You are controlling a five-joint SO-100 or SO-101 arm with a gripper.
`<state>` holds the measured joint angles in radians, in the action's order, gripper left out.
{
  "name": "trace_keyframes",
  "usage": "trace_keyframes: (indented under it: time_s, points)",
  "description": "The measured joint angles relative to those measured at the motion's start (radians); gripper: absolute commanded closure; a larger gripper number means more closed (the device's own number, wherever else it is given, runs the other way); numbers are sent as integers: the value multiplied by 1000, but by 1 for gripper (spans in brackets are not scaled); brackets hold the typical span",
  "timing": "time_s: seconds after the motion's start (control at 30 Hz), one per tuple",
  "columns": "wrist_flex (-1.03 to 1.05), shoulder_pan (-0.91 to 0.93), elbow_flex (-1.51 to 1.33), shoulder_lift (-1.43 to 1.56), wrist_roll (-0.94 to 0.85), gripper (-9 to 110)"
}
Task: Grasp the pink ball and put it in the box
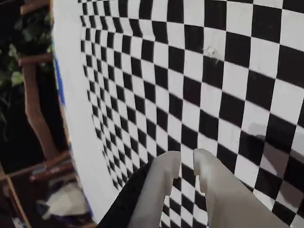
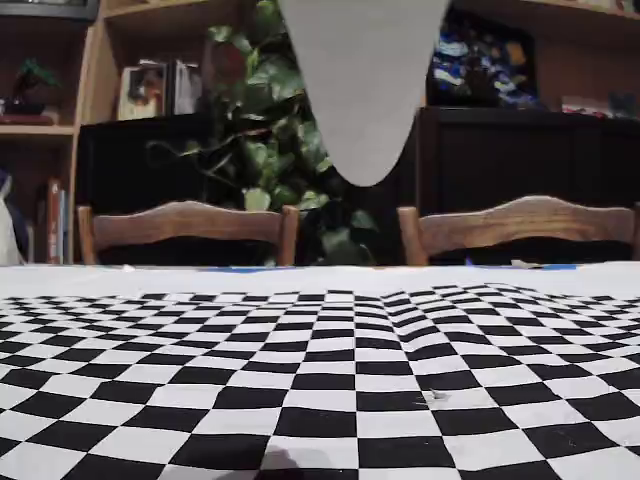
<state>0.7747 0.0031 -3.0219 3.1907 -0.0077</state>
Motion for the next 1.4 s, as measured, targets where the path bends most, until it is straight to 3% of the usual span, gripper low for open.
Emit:
trace_keyframes:
  time_s: [0.2, 1.4]
  points:
    - [91, 26, -21, 43, 0, 101]
    - [92, 40, -77, 43, -14, 101]
